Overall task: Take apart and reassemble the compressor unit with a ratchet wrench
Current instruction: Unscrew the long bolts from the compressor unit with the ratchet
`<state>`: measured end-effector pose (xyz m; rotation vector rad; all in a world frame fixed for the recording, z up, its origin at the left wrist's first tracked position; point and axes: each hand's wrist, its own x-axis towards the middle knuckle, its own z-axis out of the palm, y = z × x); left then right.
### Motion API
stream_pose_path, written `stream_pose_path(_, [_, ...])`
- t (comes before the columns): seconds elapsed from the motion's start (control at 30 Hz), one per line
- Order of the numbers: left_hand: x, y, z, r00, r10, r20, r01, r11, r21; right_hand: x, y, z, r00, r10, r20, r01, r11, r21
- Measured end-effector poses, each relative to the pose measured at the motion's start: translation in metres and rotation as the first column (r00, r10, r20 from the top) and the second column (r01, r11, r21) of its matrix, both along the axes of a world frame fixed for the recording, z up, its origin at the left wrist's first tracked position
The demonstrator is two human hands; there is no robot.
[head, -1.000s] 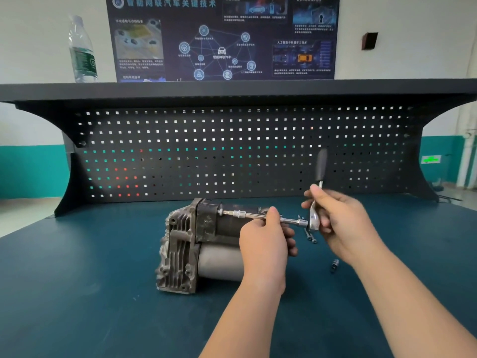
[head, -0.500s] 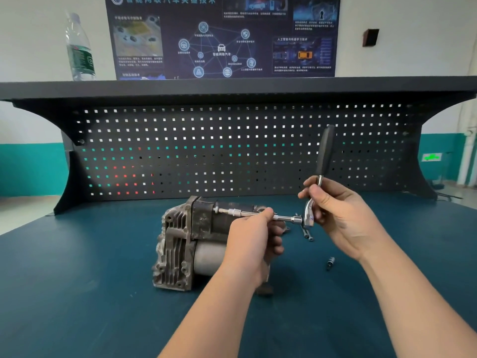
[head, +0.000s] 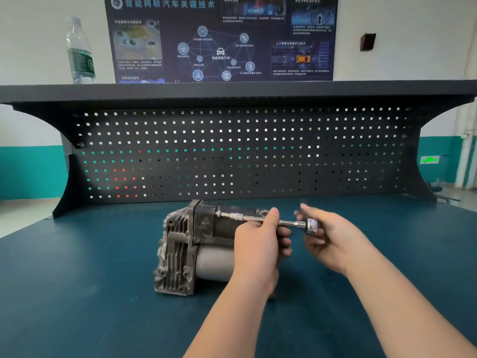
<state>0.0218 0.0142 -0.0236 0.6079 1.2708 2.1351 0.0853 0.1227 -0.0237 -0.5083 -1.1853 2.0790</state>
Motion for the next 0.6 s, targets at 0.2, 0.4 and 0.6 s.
stream_pose_path(0.2, [0.000,-0.004,-0.005,0.995,-0.040,-0.095,0.038,0.999,-0.024,0.020,0.002,0.019,0.987,0.029,-0.157,0.069,0.809,0.584])
stream_pose_path(0.4, [0.005,-0.003,-0.002,0.998,-0.034,-0.049,0.036,0.999,0.034,0.016,0.001,0.013,1.000,-0.019,0.002,0.017,0.941,0.338])
stream_pose_path(0.6, [0.005,-0.002,-0.002,0.997,-0.063,0.033,0.060,0.995,0.083,0.005,0.000,0.001,0.984,0.007,0.178,-0.013,0.999,0.035])
